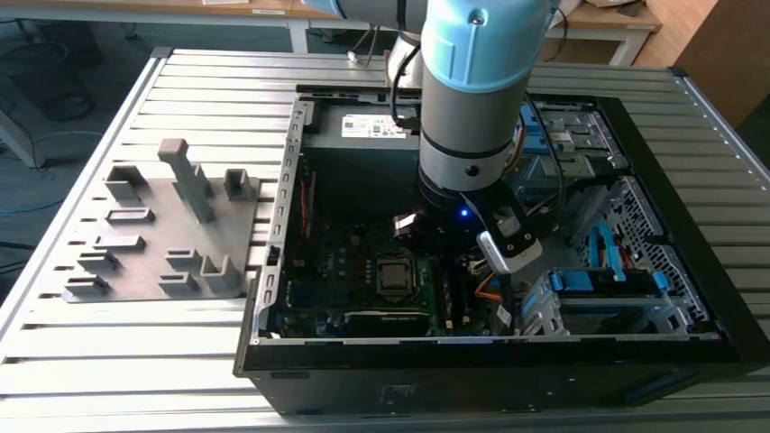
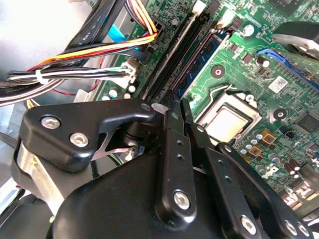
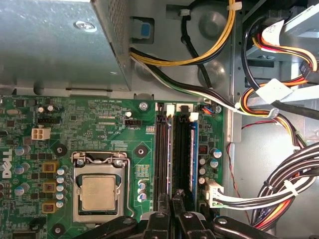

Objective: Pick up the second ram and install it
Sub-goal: 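Insert the second ram into the second slot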

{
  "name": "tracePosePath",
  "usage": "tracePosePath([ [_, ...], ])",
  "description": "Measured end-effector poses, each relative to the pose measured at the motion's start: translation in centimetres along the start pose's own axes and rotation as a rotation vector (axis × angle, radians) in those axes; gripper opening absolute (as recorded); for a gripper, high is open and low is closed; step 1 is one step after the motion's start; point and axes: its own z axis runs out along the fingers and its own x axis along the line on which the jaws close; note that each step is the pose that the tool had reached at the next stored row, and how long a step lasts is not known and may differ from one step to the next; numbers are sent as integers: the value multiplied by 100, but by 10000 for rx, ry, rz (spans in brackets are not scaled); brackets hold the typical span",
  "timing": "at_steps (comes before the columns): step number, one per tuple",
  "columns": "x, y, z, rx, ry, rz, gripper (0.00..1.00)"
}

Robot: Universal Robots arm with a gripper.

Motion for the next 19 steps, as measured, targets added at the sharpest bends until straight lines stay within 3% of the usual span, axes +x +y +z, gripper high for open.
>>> tracePosePath([
  [10,14,-1,25,8,0,65,13],
  [19,-21,-1,43,4,-1,66,13],
])
